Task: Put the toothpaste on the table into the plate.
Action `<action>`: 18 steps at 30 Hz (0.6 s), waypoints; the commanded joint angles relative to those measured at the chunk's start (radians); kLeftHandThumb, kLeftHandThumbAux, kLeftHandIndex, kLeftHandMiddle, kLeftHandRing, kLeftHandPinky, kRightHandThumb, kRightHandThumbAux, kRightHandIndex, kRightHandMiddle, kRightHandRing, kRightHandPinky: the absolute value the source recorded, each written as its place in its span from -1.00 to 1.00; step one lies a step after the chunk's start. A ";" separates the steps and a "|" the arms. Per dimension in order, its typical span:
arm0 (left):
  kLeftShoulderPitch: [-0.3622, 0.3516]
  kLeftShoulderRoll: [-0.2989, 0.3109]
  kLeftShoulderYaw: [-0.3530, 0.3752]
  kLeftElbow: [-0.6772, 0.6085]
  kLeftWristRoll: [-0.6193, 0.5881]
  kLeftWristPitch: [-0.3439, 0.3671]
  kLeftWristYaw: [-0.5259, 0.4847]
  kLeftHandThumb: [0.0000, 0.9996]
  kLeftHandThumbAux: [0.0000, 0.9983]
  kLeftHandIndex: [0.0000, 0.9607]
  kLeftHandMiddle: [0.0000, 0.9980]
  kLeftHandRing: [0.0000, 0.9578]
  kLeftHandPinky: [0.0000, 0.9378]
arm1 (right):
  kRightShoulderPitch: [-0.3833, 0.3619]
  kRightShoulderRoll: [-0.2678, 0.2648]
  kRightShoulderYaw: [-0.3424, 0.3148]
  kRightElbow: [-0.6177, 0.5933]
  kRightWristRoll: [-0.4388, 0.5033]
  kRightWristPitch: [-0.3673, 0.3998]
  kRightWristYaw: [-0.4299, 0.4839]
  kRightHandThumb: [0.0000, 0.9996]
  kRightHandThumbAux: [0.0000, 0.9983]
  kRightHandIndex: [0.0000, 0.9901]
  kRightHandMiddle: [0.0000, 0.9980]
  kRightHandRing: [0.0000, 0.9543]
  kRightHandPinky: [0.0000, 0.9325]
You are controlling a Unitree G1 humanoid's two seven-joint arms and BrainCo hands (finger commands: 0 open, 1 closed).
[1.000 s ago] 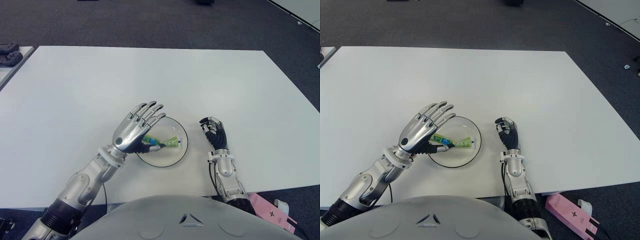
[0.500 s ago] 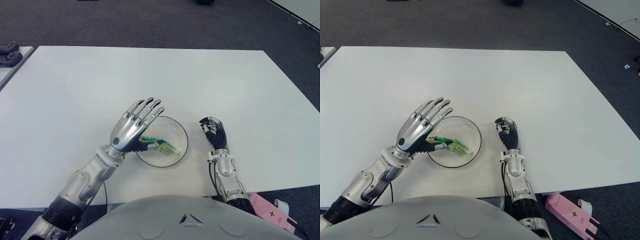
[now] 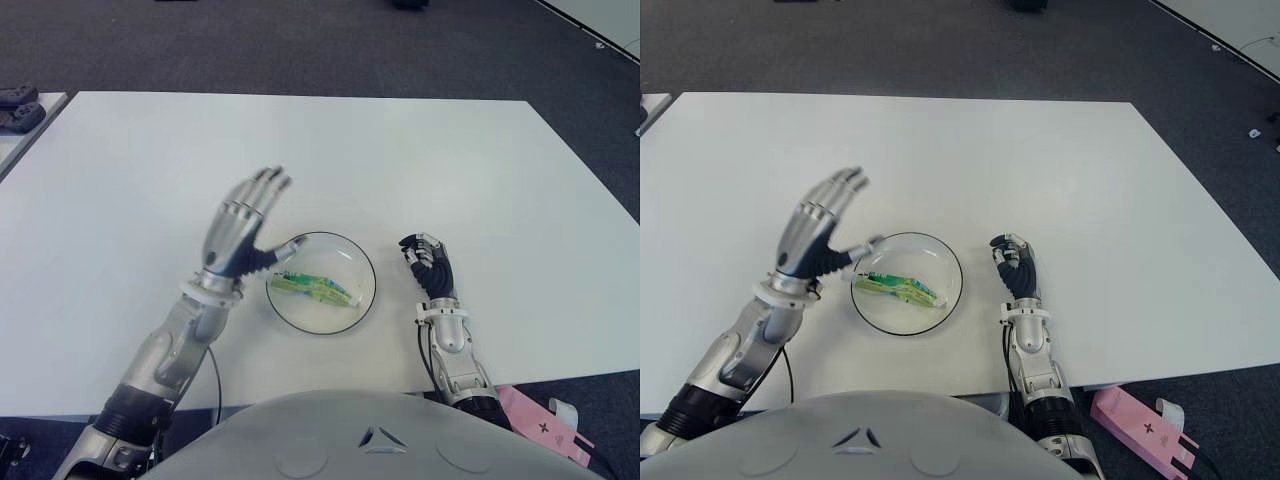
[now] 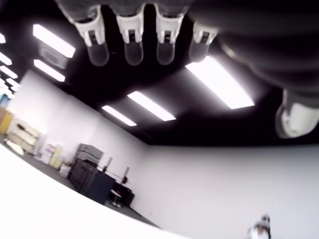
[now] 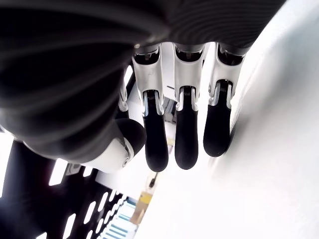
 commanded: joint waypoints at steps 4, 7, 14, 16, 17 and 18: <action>-0.065 -0.161 0.145 0.074 -0.238 0.135 -0.018 -0.56 0.51 -0.79 -0.85 -0.88 -0.77 | 0.011 0.011 0.004 0.076 0.003 0.023 -0.002 0.39 0.48 -0.14 -0.06 -0.03 0.03; -0.080 -0.171 0.201 0.162 -0.288 0.126 -0.012 -0.59 0.68 -0.66 -0.73 -0.81 -0.78 | 0.008 0.010 0.006 0.074 0.005 0.020 0.002 0.39 0.48 -0.14 -0.06 -0.01 0.06; -0.062 -0.250 0.242 0.126 -0.356 0.190 -0.025 -0.84 0.95 -0.50 -0.52 -0.65 -0.60 | 0.005 0.007 0.008 0.073 -0.001 0.009 -0.001 0.39 0.47 -0.14 -0.06 0.02 0.08; -0.060 -0.264 0.259 0.135 -0.391 0.184 -0.035 -0.89 0.98 -0.45 -0.47 -0.57 -0.50 | 0.005 0.007 0.007 0.071 -0.004 0.014 -0.005 0.39 0.47 -0.14 -0.06 0.02 0.06; -0.060 -0.270 0.267 0.139 -0.406 0.181 -0.038 -0.92 0.99 -0.40 -0.42 -0.50 -0.42 | 0.005 0.006 0.006 0.070 -0.005 0.015 -0.007 0.39 0.47 -0.14 -0.06 0.02 0.04; -0.061 -0.276 0.276 0.148 -0.425 0.173 -0.043 -0.93 0.99 -0.39 -0.40 -0.48 -0.40 | 0.003 0.007 0.005 0.072 -0.005 0.015 -0.010 0.39 0.47 -0.14 -0.06 0.01 0.04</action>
